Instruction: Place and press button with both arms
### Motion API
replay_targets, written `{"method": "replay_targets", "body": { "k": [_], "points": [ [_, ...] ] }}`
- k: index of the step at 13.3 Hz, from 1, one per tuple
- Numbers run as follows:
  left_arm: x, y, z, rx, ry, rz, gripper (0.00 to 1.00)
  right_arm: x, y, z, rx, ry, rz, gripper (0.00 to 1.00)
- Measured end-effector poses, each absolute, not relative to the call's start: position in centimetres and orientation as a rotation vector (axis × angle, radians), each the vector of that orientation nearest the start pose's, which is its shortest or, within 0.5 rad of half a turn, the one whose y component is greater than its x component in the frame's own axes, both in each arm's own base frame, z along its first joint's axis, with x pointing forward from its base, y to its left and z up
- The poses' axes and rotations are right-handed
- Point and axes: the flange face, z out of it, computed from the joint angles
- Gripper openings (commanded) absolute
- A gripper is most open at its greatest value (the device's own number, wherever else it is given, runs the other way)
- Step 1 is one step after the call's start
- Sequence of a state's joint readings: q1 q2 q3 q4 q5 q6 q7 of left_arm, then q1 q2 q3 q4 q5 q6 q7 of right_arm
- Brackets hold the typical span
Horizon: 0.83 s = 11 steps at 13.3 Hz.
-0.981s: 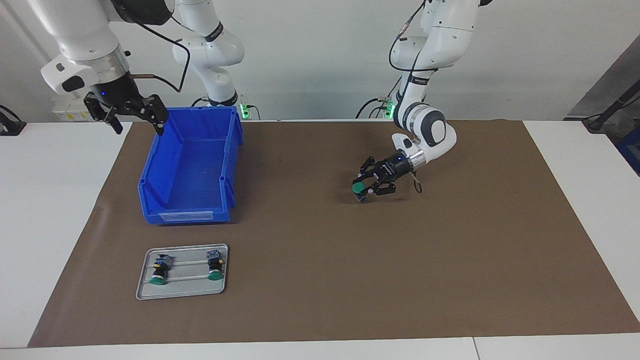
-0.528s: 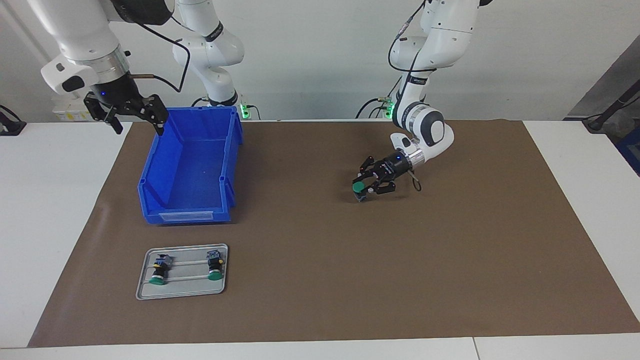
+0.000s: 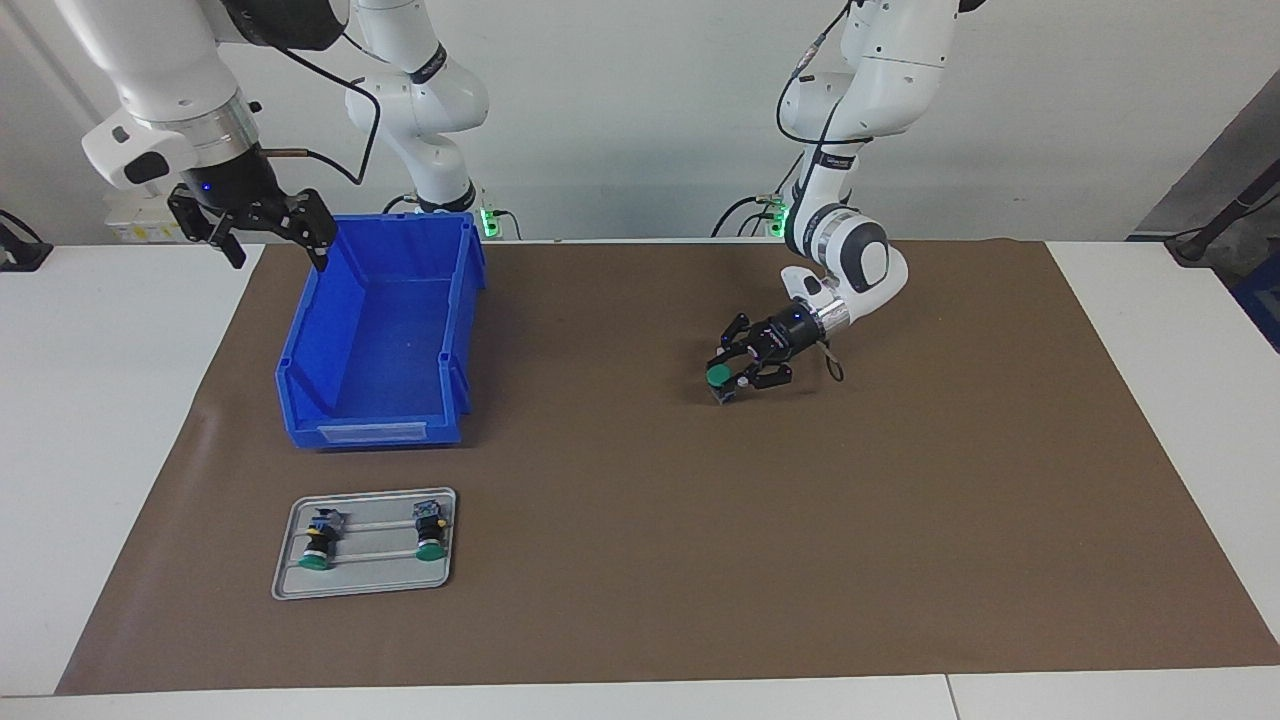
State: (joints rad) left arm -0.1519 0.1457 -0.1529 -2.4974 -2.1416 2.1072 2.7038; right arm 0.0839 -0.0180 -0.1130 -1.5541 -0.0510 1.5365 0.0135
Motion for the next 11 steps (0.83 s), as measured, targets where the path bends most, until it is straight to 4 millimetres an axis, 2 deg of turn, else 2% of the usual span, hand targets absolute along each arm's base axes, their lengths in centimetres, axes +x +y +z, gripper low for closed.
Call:
{"method": "replay_targets", "body": {
  "k": [4, 5, 6, 8, 11],
  "points": [
    [43.5, -17.6, 23.3, 1.737, -1.073, 1.353, 0.49, 54.5, -2.2, 63.9, -3.19, 0.071, 0.0, 1.0],
    [43.5, -17.5, 23.3, 1.739, -1.073, 1.353, 0.59, 54.5, -2.2, 63.9, -3.19, 0.071, 0.0, 1.0],
    [43.5, -17.4, 23.2, 1.745, -1.073, 1.352, 0.84, 54.5, -2.2, 63.9, -3.19, 0.071, 0.0, 1.0],
    [43.5, -17.3, 23.2, 1.753, -1.073, 1.351, 1.0, 54.5, -2.2, 63.9, -3.19, 0.071, 0.0, 1.0],
    [43.6, -16.8, 23.1, 1.766, -1.066, 1.353, 1.0, 54.5, -2.2, 63.9, -3.19, 0.071, 0.0, 1.0]
  ]
}}
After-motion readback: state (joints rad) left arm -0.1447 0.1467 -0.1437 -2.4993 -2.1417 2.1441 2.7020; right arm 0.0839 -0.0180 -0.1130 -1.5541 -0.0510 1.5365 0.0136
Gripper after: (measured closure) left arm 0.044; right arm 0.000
